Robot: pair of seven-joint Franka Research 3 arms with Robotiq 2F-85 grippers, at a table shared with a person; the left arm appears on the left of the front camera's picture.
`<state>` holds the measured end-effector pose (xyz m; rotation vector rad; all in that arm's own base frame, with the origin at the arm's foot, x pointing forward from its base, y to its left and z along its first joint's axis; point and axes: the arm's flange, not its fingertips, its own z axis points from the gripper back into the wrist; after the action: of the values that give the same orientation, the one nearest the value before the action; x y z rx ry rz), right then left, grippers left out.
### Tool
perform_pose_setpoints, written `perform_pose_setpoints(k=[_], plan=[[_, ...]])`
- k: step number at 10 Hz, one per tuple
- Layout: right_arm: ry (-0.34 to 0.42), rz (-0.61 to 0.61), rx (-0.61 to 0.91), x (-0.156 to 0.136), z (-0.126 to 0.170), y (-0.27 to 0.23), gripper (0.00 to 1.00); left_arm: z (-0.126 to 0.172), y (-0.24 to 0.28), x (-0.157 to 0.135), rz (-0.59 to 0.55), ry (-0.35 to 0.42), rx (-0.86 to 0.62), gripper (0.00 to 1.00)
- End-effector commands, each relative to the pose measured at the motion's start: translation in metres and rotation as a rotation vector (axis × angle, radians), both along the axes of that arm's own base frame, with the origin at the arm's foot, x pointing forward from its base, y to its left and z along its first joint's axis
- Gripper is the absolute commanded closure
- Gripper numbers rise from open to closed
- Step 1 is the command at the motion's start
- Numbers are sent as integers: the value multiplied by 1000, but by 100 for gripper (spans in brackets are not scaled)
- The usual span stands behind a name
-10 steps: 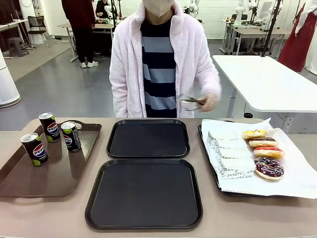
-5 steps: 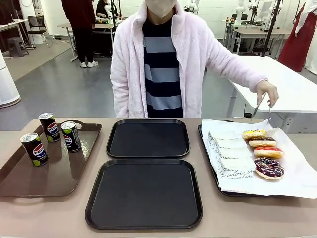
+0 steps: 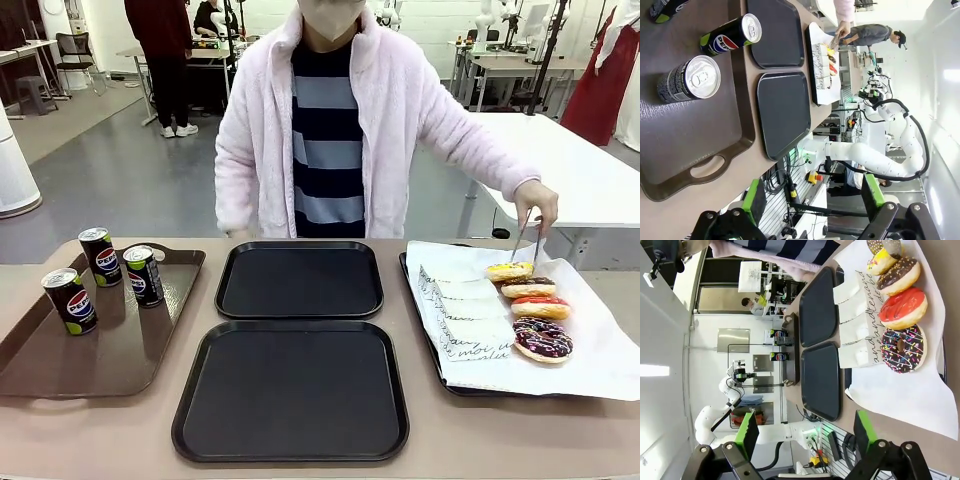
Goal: Set up donuts and drinks on trays.
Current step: Pick up one Pepsi coke and place it on the Flat Tray.
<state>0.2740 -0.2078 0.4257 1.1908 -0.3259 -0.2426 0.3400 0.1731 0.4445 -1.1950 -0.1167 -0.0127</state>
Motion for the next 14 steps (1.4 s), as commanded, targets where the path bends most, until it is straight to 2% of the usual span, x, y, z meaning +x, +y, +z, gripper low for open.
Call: perform_pose_setpoints(k=[1, 14], plan=[[-10, 2, 16, -1, 0, -4, 0, 0, 0, 0, 8, -7, -13, 0], [-10, 2, 16, -1, 0, -4, 0, 0, 0, 0, 0, 0, 0, 0]])
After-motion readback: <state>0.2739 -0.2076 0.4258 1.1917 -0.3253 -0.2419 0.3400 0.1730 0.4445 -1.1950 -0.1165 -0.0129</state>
